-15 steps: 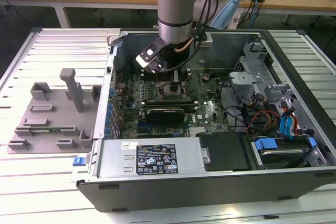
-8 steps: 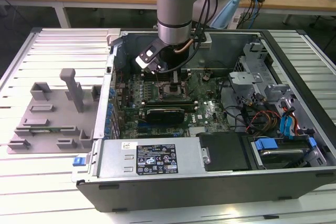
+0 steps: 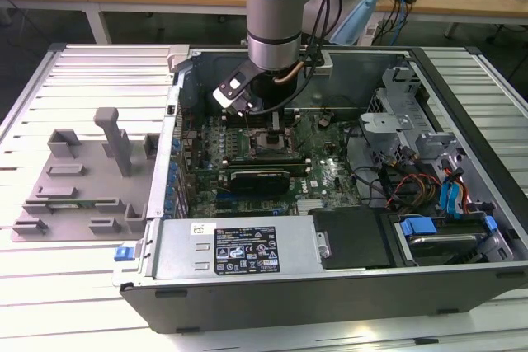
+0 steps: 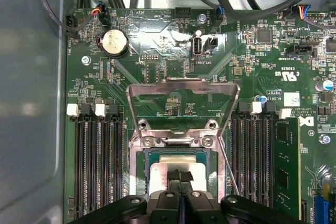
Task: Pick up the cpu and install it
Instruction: 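Place the cpu into insertion slot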
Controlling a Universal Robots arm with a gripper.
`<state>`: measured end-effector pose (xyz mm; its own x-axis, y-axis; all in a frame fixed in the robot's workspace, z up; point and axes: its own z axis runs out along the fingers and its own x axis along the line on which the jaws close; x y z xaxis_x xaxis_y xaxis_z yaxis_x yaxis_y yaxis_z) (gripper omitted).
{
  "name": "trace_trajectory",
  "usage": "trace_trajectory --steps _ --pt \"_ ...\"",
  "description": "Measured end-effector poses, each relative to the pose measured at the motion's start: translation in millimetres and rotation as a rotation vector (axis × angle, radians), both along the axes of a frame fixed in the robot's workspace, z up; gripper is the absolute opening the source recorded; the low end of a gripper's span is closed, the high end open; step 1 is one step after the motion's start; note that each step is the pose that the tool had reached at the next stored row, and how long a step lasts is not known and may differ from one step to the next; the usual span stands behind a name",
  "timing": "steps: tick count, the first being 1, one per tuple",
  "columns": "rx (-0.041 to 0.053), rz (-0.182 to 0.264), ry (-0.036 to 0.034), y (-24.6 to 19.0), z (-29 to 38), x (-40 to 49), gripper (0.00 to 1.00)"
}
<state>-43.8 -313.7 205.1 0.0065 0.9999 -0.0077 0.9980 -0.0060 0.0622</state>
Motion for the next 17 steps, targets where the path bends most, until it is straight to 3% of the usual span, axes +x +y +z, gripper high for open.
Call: trace_trajectory --steps 5,9,10,11,12,17 --pt "-0.0021 0.0 0.0012 -0.3 20.3 -0.2 0.11" --pt "-0.002 0.0 0.0026 -0.3 21.7 -0.2 0.11" --pt "-0.0017 0.0 0.0106 -0.4 21.6 -0.1 0.11" --pt "0.0018 0.0 0.035 -0.4 21.3 0.3 0.11" --pt "0.0037 0.0 0.0483 -0.4 21.2 0.4 0.11" --pt "0.004 0.0 0.0487 -0.4 21.2 1.4 0.11"
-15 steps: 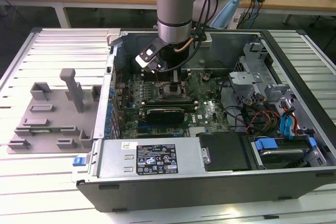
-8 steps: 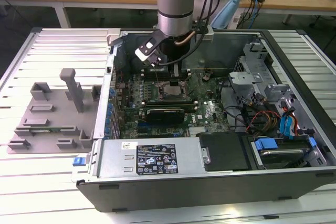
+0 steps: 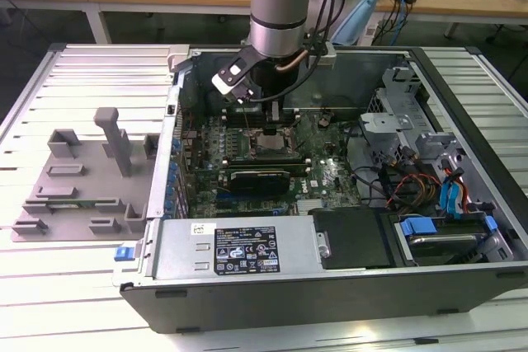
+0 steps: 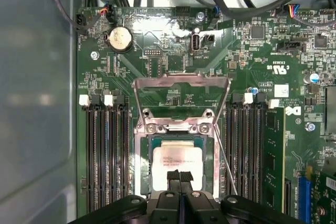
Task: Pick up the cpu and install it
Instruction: 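Place the cpu into insertion slot, then close the cpu cover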
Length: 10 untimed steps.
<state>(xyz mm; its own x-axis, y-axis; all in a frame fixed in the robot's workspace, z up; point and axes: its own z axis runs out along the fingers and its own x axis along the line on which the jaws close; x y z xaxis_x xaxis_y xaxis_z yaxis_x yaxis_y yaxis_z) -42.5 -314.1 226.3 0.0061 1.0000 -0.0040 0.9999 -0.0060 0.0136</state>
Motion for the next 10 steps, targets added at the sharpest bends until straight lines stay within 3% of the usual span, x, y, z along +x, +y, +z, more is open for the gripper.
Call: trace_trajectory --steps 10 --pt "-0.0002 0.0 0.0001 0.0 2.6 0.0 0.11"
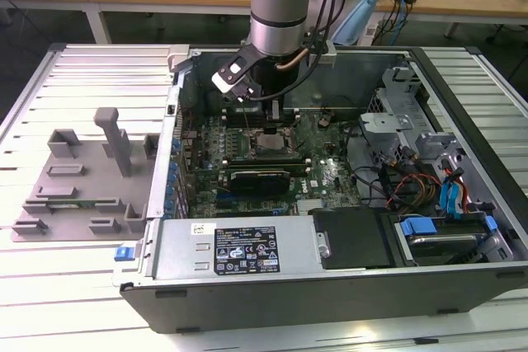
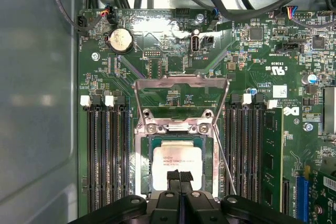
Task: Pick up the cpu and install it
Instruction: 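Close the cpu cover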
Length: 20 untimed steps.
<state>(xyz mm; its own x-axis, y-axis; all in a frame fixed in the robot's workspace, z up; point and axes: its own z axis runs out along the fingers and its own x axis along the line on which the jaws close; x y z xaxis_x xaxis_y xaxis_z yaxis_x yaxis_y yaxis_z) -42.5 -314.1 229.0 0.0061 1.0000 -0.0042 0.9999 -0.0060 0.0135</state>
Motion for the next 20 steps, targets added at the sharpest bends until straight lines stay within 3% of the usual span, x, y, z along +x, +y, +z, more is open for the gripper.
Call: trace_trajectory --steps 8,12,20 --pt "-0.0001 0.0 0.0001 0.0 2.8 0.0 0.11" --pt "0.0 0.0 0.0001 0.0 11.4 0.0 0.11" --pt "-0.0001 0.0 0.0 0.0 20.6 0.0 0.11"
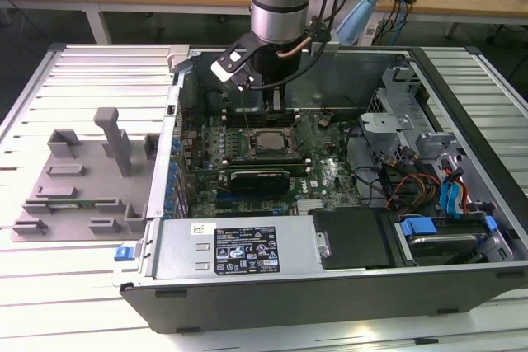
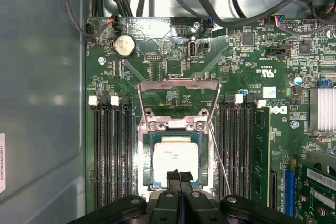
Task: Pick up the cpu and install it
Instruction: 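Close the cpu cover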
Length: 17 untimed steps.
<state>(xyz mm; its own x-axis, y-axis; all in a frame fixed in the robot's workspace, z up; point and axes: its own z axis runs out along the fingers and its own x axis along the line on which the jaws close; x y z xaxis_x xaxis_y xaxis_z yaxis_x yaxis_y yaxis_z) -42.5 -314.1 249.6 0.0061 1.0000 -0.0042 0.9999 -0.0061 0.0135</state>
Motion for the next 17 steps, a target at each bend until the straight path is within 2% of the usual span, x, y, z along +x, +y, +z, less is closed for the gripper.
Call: trace_trajectory --steps 10,17 --pt "0.0001 0.0 0.0 0.0 10.1 0.0 0.11" --pt "0.0001 0.0 0.0 0.0 11.0 0.0 0.11"
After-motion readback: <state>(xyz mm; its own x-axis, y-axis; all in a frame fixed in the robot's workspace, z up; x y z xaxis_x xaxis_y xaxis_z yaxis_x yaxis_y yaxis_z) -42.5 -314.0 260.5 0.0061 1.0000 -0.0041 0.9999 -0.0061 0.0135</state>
